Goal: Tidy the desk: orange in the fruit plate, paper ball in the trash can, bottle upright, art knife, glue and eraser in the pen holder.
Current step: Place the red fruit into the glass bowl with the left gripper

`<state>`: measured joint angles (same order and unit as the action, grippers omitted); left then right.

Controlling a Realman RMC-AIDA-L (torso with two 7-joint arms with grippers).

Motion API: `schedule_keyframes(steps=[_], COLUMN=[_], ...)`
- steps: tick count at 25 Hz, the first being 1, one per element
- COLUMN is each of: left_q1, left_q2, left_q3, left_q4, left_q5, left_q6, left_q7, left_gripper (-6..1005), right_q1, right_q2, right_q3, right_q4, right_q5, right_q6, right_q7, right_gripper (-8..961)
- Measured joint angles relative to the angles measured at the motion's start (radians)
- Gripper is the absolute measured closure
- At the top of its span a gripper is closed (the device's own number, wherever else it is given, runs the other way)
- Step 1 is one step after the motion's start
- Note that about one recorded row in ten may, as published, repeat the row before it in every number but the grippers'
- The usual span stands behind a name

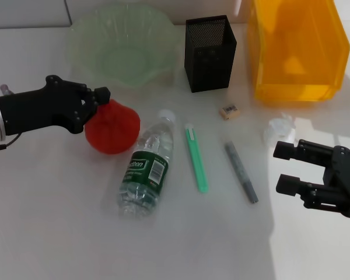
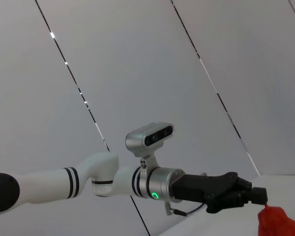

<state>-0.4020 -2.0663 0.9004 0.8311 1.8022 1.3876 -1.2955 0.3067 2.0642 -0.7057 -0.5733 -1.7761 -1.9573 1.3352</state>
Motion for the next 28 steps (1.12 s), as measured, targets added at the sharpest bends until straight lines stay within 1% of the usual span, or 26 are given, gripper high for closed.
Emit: schedule_keyframes(steps=[4, 6, 7, 8, 9, 10, 12, 13, 14, 15, 16, 17, 18, 19, 20, 21, 22, 23, 24, 26, 27, 28], left_q1=[0.005, 0.005, 0.005, 0.002, 0.002, -0.001, -0.017, -0.05, -0.05, -0.096, -0.123, -0.123, -0.185, -0.185, -0.234, -0.234, -0.262, -0.302, -0.302, -0.338, -0.338, -0.343], left_q2=[-0.001, -0.001, -0.001, -0.002, -0.002, -0.002, -0.003, -0.004, -0.004, -0.006, -0.007, -0.007, -0.007, -0.007, -0.007, -0.007, -0.007, -0.008, -0.008, -0.012, -0.012, -0.014], left_q3=[0.0, 0.0, 0.0, 0.0, 0.0, 0.001, 0.005, 0.009, 0.009, 0.009, 0.009, 0.009, 0.008, 0.008, 0.007, 0.007, 0.007, 0.019, 0.019, 0.052, 0.052, 0.077], left_q4=[0.011, 0.011, 0.011, 0.006, 0.006, 0.002, -0.006, -0.017, -0.017, -0.038, -0.059, -0.059, -0.116, -0.116, -0.161, -0.161, -0.18, -0.212, -0.212, -0.247, -0.247, -0.254], left_q5=[-0.052, -0.114, -0.114, -0.186, -0.186, -0.222, -0.297, -0.343, -0.343, -0.365, -0.374, -0.374, -0.393, -0.393, -0.405, -0.405, -0.407, -0.405, -0.405, -0.408, -0.408, -0.412], left_q6=[0.002, 0.001, 0.001, -0.002, -0.002, -0.003, -0.008, -0.021, -0.021, -0.065, -0.1, -0.1, -0.182, -0.182, -0.272, -0.272, -0.325, -0.41, -0.41, -0.521, -0.521, -0.559], left_q7=[0.003, 0.013, 0.013, 0.022, 0.022, 0.027, 0.035, 0.036, 0.036, 0.04, 0.048, 0.048, 0.076, 0.076, 0.098, 0.098, 0.102, 0.095, 0.095, 0.082, 0.082, 0.087], left_gripper=[992, 984, 981, 977, 973, 969, 962, 958, 955, 951, 947, 943, 940, 936, 932, 929, 925, 921, 918, 910, 906, 903], right_q1=[0.0, 0.0, -0.001, -0.001, -0.001, 0.0, 0.003, 0.007, 0.007, 0.011, 0.014, 0.014, 0.022, 0.022, 0.032, 0.032, 0.035, 0.039, 0.039, 0.041, 0.041, 0.043], right_q2=[0.0, 0.002, 0.003, 0.007, 0.007, 0.009, 0.011, 0.012, 0.012, 0.012, 0.012, 0.012, 0.013, 0.013, 0.013, 0.013, 0.013, 0.013, 0.013, 0.016, 0.016, 0.016], right_q3=[0.0, 0.0, 0.0, 0.0, 0.0, 0.001, 0.001, 0.001, 0.001, 0.002, 0.002, 0.002, 0.002, 0.002, 0.002, 0.002, 0.002, 0.002, 0.002, 0.002, 0.002, 0.002], right_q4=[0.004, 0.004, 0.005, 0.008, 0.008, 0.01, 0.016, 0.025, 0.025, 0.038, 0.048, 0.048, 0.074, 0.074, 0.1, 0.1, 0.108, 0.119, 0.119, 0.128, 0.128, 0.139], right_q5=[0.002, 0.003, 0.004, 0.005, 0.005, 0.006, 0.006, 0.007, 0.007, 0.008, 0.009, 0.009, 0.01, 0.01, 0.01, 0.01, 0.01, 0.011, 0.011, 0.011, 0.011, 0.011], right_q6=[0.0, 0.0, 0.0, 0.0, 0.0, 0.0, 0.0, 0.0, 0.0, 0.002, 0.004, 0.004, 0.006, 0.006, 0.007, 0.007, 0.008, 0.008, 0.008, 0.009, 0.009, 0.01], right_q7=[-0.006, -0.011, -0.012, -0.012, -0.012, -0.012, -0.013, -0.015, -0.015, -0.023, -0.033, -0.033, -0.054, -0.054, -0.064, -0.064, -0.065, -0.067, -0.067, -0.067, -0.067, -0.067], right_gripper=[202, 202, 202, 202, 202, 202, 201, 201, 201, 201, 201, 201, 201, 201, 201, 201, 201, 201, 201, 202, 202, 202])
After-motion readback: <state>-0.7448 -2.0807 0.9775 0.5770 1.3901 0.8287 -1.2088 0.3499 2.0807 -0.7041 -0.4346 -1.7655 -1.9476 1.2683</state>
